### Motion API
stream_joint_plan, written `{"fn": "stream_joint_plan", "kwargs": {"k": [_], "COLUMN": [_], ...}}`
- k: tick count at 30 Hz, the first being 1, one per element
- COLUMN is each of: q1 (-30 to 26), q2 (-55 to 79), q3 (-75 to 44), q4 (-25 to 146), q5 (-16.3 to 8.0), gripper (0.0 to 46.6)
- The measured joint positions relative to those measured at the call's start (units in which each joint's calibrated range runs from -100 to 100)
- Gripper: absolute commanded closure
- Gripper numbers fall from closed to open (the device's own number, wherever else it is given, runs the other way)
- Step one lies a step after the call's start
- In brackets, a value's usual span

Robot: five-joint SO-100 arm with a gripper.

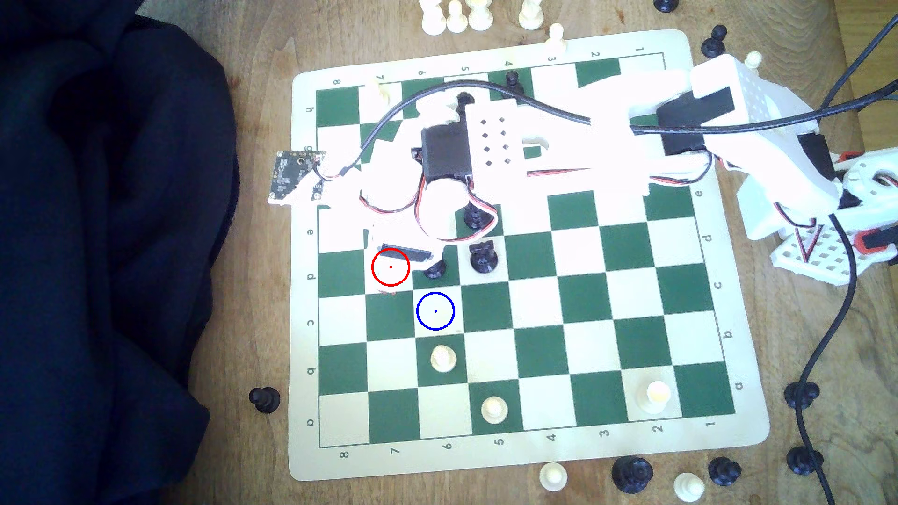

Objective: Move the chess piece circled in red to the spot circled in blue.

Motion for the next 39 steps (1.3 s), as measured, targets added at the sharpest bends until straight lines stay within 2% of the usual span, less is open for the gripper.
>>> {"fn": "stream_joint_plan", "kwargs": {"k": [25,31,33,34,35,39], "q1": [-0.59,-0.59,-0.59,-0.59,-0.59,-0.59], "q2": [2.43,2.68,2.68,2.68,2.68,2.68], "q3": [-3.34,-3.34,-3.34,-3.34,-3.34,-3.34], "q4": [0.0,0.0,0.0,0.0,0.0,0.48], "q5": [-0.39,-0.39,-0.39,-0.39,-0.39,-0.44], "gripper": [29.3,34.0,37.9,43.7,45.2,46.4]}}
